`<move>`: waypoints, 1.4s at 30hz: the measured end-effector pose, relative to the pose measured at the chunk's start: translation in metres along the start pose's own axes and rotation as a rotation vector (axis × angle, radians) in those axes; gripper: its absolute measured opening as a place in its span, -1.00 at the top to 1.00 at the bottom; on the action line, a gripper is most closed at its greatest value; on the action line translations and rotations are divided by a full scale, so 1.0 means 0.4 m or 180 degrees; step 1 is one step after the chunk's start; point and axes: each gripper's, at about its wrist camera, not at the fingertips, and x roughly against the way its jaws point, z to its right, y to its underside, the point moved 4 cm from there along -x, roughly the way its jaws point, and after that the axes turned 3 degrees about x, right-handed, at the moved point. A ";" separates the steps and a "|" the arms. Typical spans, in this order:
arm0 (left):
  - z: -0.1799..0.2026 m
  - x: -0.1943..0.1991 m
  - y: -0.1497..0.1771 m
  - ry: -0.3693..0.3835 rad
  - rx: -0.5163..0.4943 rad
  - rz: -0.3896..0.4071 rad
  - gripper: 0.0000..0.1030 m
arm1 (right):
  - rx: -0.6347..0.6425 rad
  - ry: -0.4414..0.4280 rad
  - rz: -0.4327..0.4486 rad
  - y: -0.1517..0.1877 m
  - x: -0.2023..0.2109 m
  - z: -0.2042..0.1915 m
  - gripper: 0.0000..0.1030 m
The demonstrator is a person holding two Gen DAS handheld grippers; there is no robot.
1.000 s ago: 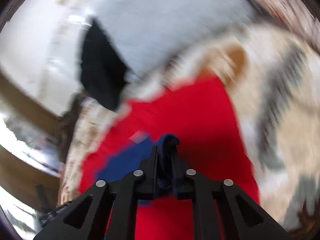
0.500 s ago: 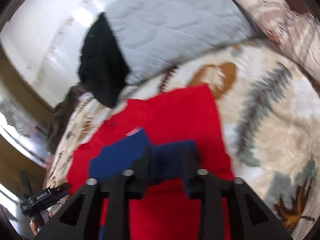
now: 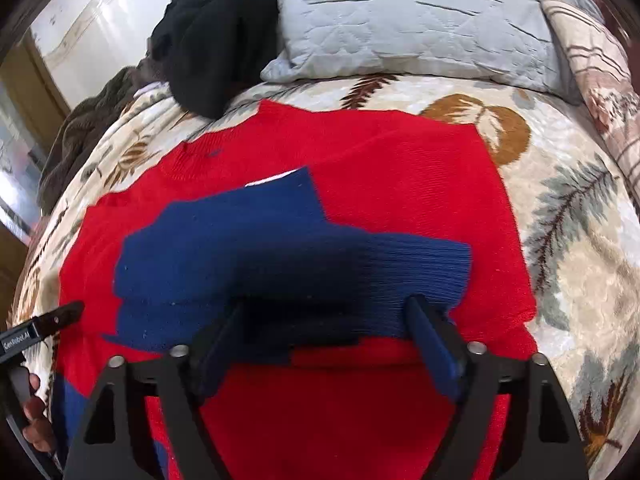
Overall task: Fold small clothes
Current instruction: 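Press the folded sleeve flat with the right gripper while the left gripper holds the sweater, then grasp the blue hem with both grippers and lift it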
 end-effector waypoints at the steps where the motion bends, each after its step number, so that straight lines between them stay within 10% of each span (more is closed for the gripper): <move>1: -0.001 0.000 0.001 0.0015 0.0002 0.0004 -0.52 | 0.0028 -0.0021 -0.0021 -0.003 -0.006 -0.004 -0.92; 6: -0.009 0.011 0.003 0.0157 0.0061 0.0035 -0.52 | 0.0309 0.0066 -0.0315 0.027 0.015 -0.020 -0.98; 17: -0.043 0.142 0.077 0.0612 0.0215 -0.0267 -0.52 | -0.0477 0.0025 -0.0394 0.280 0.296 0.206 -0.93; 22: -0.081 0.184 0.209 0.0438 -0.0083 -0.0608 -0.52 | -0.0704 -0.0166 -0.0686 0.402 0.335 0.267 -0.93; 36: -0.086 0.233 0.493 0.0593 -0.0208 -0.1355 -0.52 | -0.0054 -0.0727 -0.1144 0.521 0.346 0.137 -0.89; 42: -0.065 0.236 0.538 0.0604 -0.0270 -0.1328 -0.23 | 0.0207 -0.0584 -0.1288 0.550 0.352 0.124 -0.29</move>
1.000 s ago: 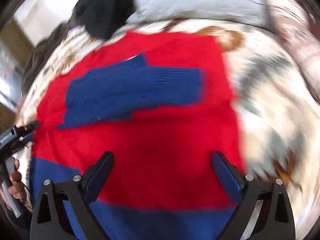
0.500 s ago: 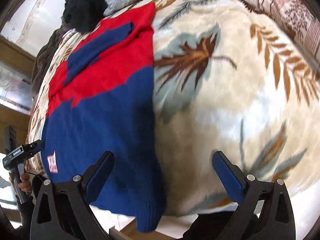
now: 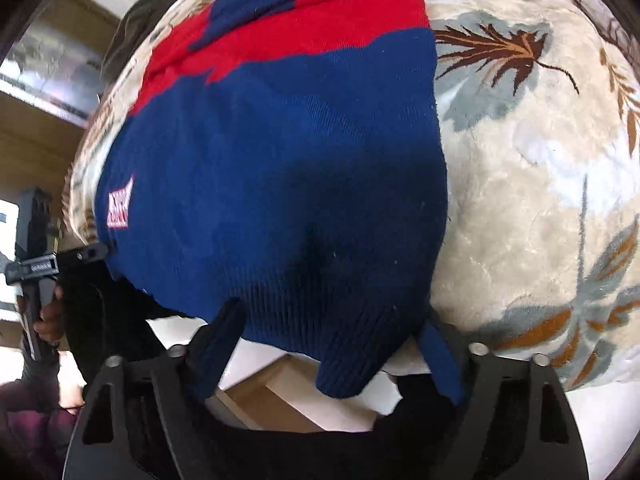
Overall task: Fold small clothes
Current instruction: 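Grasp the blue hem with both grippers and lift it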
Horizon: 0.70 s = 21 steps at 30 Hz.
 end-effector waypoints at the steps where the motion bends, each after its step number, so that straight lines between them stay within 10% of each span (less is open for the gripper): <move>1: -0.006 -0.003 0.004 -0.0074 -0.0011 0.0021 -0.02 | 0.0034 0.0108 -0.0015 0.003 0.004 0.006 0.02; 4: -0.027 0.011 0.008 -0.0140 0.0031 0.0048 0.73 | -0.0027 -0.0087 -0.0043 0.017 0.015 0.024 0.90; 21: 0.006 0.126 -0.065 0.1202 0.0180 0.0430 0.88 | -0.0445 -0.1227 0.1083 -0.026 0.165 -0.011 0.91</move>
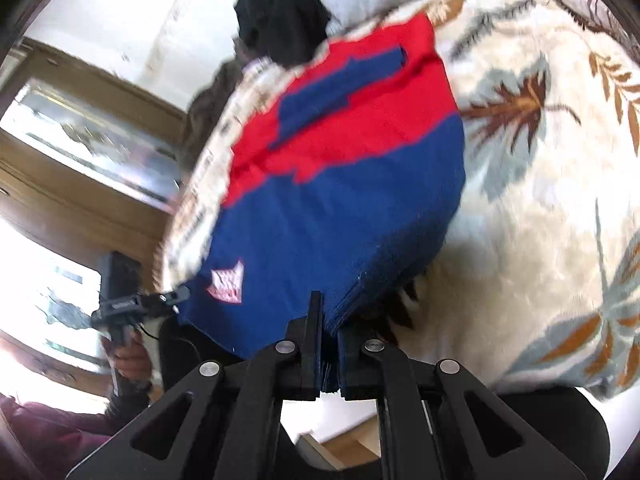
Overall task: Fold small clothes
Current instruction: 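Grasp the blue hem with both grippers and lift it, then fold the blue hem up over the red chest with both grippers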
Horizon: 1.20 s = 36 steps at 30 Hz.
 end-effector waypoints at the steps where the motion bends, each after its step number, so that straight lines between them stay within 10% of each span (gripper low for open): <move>1: 0.002 0.001 -0.011 0.0036 0.0028 0.0046 0.88 | -0.0013 -0.0034 0.0078 -0.009 0.008 -0.003 0.91; 24: -0.037 0.045 -0.411 -0.0094 0.0380 0.1145 0.91 | -0.0769 -0.0734 0.1174 -0.383 -0.103 0.061 0.90; 32: -0.087 -0.011 -0.453 -0.0329 0.0384 0.0786 0.88 | -0.1083 -0.0550 0.0958 -0.394 -0.220 0.154 0.90; 36: -0.084 -0.051 -0.406 -0.0434 0.0210 0.0431 0.08 | -0.1269 -0.0475 0.0817 -0.366 -0.241 0.197 0.90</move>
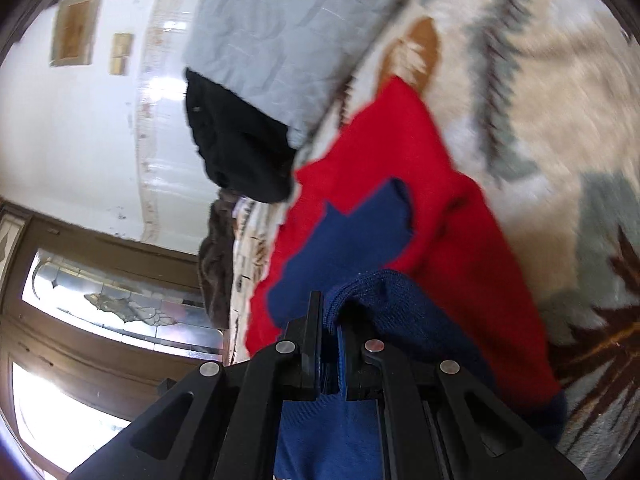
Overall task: Fold small clothes
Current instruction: 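Fold the blue hem up over the red chest with both grippers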
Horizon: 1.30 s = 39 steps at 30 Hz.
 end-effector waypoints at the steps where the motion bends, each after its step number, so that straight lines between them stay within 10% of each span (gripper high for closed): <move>1: 0.004 -0.008 0.018 -0.0095 -0.0068 -0.0061 -0.05 | -0.0014 0.0007 -0.0002 -0.001 0.002 0.003 0.90; 10: 0.047 -0.037 0.106 -0.0473 -0.0492 -0.0180 -0.13 | -0.0075 -0.0073 0.0218 -0.014 0.074 0.000 0.68; 14: 0.051 -0.040 0.120 -0.0482 -0.0566 -0.0155 -0.13 | 0.0186 0.0111 0.0560 -0.042 0.149 -0.019 -0.29; 20: 0.052 -0.045 0.111 -0.0419 -0.0445 -0.0129 -0.07 | 0.1186 0.0861 0.0220 -0.026 0.039 -0.061 -0.29; 24: 0.056 -0.054 0.121 -0.0492 -0.0457 -0.0133 0.65 | 0.1846 0.1281 -0.0105 0.009 -0.083 -0.075 -0.18; 26: 0.056 -0.054 0.127 -0.0552 -0.0486 -0.0096 0.80 | 0.2041 0.1479 -0.0282 0.030 -0.117 -0.075 0.78; 27: 0.056 -0.049 0.130 -0.0539 -0.0470 -0.0064 0.83 | 0.2242 0.1577 -0.0255 0.042 -0.113 -0.087 0.78; 39: 0.147 0.087 0.095 -0.0130 -0.0635 0.0550 0.87 | 0.2051 0.0876 0.0613 -0.010 0.042 -0.203 0.81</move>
